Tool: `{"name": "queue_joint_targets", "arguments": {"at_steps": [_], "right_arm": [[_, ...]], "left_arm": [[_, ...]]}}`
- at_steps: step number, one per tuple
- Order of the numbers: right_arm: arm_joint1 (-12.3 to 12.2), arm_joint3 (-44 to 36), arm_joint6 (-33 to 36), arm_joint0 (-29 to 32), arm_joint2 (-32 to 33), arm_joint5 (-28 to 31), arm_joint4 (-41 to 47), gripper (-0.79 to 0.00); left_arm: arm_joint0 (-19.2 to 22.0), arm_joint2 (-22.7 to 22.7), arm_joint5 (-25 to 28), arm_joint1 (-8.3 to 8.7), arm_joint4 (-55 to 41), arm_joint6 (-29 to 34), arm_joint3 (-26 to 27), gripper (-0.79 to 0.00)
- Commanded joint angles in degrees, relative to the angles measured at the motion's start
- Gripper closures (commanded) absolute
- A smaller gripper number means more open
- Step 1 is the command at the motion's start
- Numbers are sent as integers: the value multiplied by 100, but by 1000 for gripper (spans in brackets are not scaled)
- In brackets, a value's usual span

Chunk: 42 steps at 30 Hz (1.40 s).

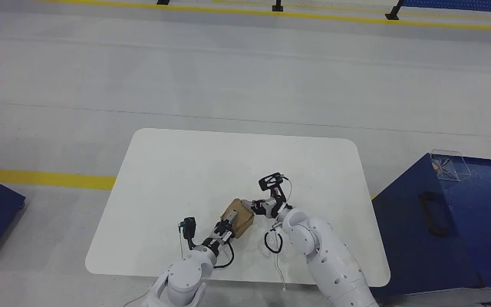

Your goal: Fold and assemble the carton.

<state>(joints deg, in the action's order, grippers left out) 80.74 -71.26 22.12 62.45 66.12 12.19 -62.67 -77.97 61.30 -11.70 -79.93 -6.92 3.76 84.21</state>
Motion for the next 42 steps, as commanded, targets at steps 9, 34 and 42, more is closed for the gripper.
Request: {"name": "queue_joint_targets", "arguments": {"at_steps": [9, 34, 42], "right_arm": [[8, 236, -112, -126, -6, -368, -95, -785], [-26, 374, 93, -231, -79, 150, 223, -785], [-31, 438, 69, -281, -100, 139, 240, -785]], "left_arm": [[-41, 50, 125, -14, -44, 12, 9, -576], [28, -17, -17, -83, -10, -82, -106, -520], [91, -83, -131, -120, 18, -163, -196, -523]]}}
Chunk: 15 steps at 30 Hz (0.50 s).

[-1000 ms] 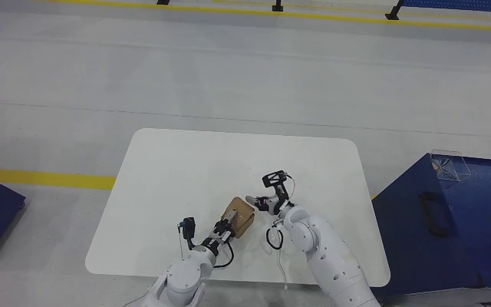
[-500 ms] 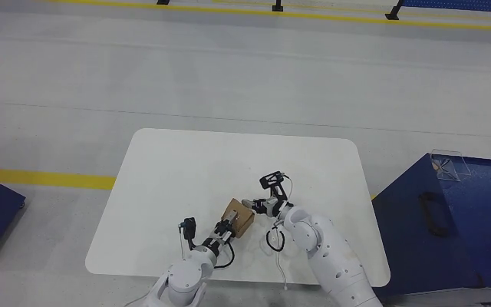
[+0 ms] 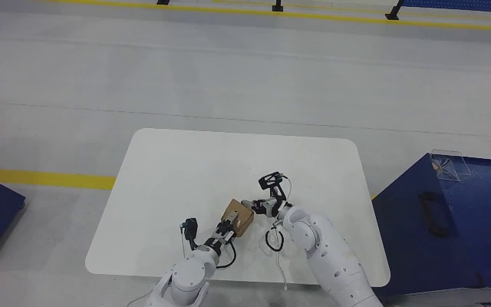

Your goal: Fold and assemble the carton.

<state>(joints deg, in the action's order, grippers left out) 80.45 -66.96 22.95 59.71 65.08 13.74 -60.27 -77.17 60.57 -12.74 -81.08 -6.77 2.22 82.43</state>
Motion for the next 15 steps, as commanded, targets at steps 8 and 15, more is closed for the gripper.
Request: {"name": "queue_joint_targets", "arguments": {"at_steps": [8, 15], "right_arm": [[-3, -80, -228, 55, 104, -20, 348, -785], [-34, -296, 37, 163, 27, -107, 121, -785]], "left_arm": [[104, -68, -134, -49, -2, -76, -126, -536], [24, 6, -64, -50, 12, -123, -31, -727]]}}
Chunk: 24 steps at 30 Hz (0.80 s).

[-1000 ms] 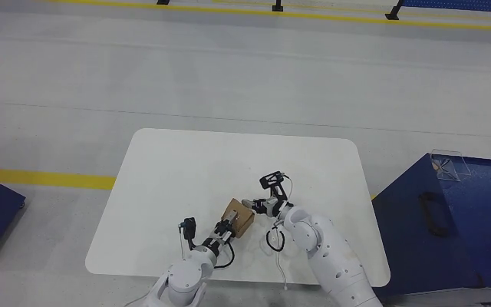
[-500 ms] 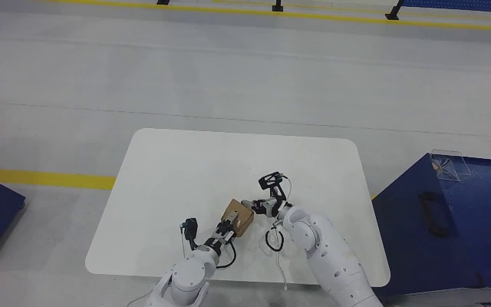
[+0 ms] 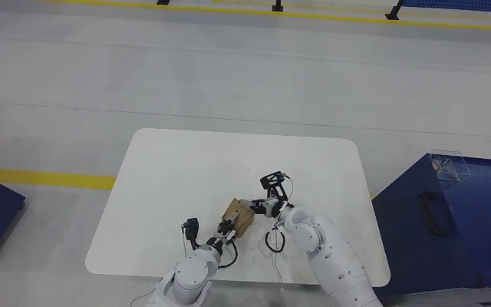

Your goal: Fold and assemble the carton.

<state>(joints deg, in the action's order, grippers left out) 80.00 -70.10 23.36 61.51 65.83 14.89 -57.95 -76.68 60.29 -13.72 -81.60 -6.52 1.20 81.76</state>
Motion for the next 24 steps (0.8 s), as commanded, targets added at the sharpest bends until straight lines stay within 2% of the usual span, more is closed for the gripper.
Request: {"name": "queue_joint_targets", "arguments": {"at_steps": [1, 6, 10, 13, 18, 24], "right_arm": [[27, 52, -12, -36, -101, -348, -142, -785], [88, 307, 22, -211, -280, -539, -79, -785], [96, 337, -55, -254, -286, -561, -54, -785], [74, 266, -108, -238, -175, -619, -31, -785], [24, 69, 93, -150, -34, -383, 120, -785], [54, 159, 115, -185, -254, -410, -27, -785]], "left_arm": [[-63, 71, 67, 7, -26, -39, 74, -779], [-334, 250, 366, 33, 81, -369, 377, -785], [-540, 246, 651, 78, 724, -552, 619, -785], [-700, 248, 1031, 112, 982, -415, 804, -785], [-700, 248, 1031, 112, 982, -415, 804, -785], [-700, 248, 1031, 112, 982, -415, 804, -785]]}}
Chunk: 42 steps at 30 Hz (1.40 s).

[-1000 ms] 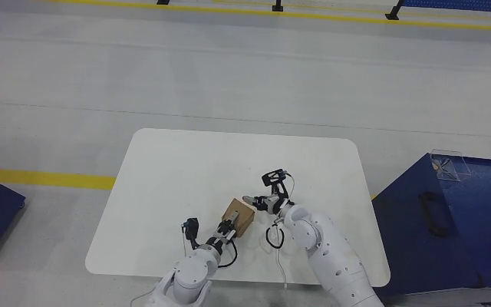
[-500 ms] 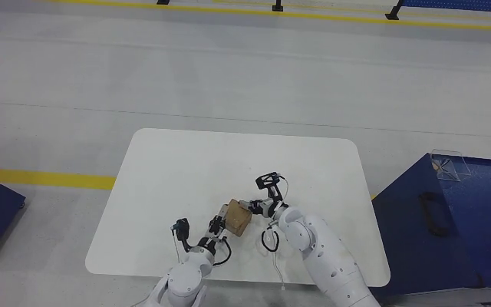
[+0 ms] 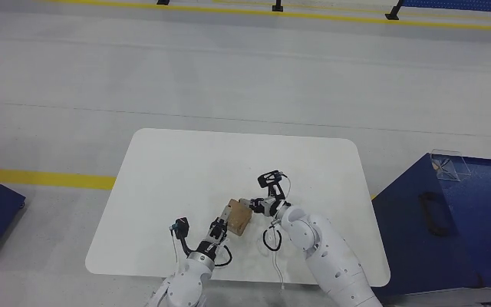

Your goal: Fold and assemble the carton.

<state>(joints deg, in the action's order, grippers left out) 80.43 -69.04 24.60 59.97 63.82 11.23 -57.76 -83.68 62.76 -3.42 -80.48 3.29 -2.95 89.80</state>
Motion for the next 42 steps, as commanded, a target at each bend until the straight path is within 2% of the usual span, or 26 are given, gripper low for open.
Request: {"name": "queue_joint_targets", "arguments": {"at_steps": [1, 4, 13, 16, 20, 22, 28, 31, 35, 36, 37, 38, 39, 41, 42], "right_arm": [[21, 114, -25, -58, -88, -117, -79, -785], [63, 314, 42, -185, -201, -286, -68, -785], [60, 351, -267, -218, -60, -322, 114, -785], [15, 186, -457, -79, 209, -450, 267, -785], [-38, 31, -564, 62, 582, -691, 536, -785], [-61, -8, -515, 115, 702, -673, 655, -785], [-93, 2, -401, 155, 825, -657, 724, -785], [-93, 2, -401, 155, 825, -657, 724, -785], [-93, 2, -401, 155, 825, -657, 724, -785], [-93, 2, -401, 155, 825, -657, 724, -785], [-93, 2, -401, 155, 825, -657, 724, -785], [-93, 2, -401, 155, 825, -657, 724, -785], [-93, 2, -401, 155, 825, -657, 724, -785], [-93, 2, -401, 155, 825, -657, 724, -785], [-93, 2, -401, 155, 825, -657, 724, -785]], "left_arm": [[-2, 3, 10, 1, 14, 2, 5, -785], [-44, 33, 189, 37, 378, 96, 105, -785], [-291, -113, 652, 161, 3403, -938, 321, -785], [-197, -247, 499, 182, 4704, -1387, 126, -785], [110, -503, 267, 195, 6314, -1657, -357, -785], [291, -620, 227, 205, 7004, -1597, -665, -785], [635, -879, -663, 172, 8499, -1152, -1269, -785], [742, -932, -931, 144, 8789, -922, -1457, -785], [850, -1034, -950, 97, 8910, -691, -1707, -785], [874, -1062, -926, 81, 8883, -610, -1761, -665], [914, -1088, -954, 68, 8941, -582, -1820, -431], [949, -1113, -1022, 56, 9020, -541, -1917, -265], [967, -1143, -1014, 35, 8969, -522, -1965, -151], [995, -1163, -877, -3, 8712, -596, -2018, -89], [1014, -1167, -886, -13, 8707, -629, -2079, -3]]}}
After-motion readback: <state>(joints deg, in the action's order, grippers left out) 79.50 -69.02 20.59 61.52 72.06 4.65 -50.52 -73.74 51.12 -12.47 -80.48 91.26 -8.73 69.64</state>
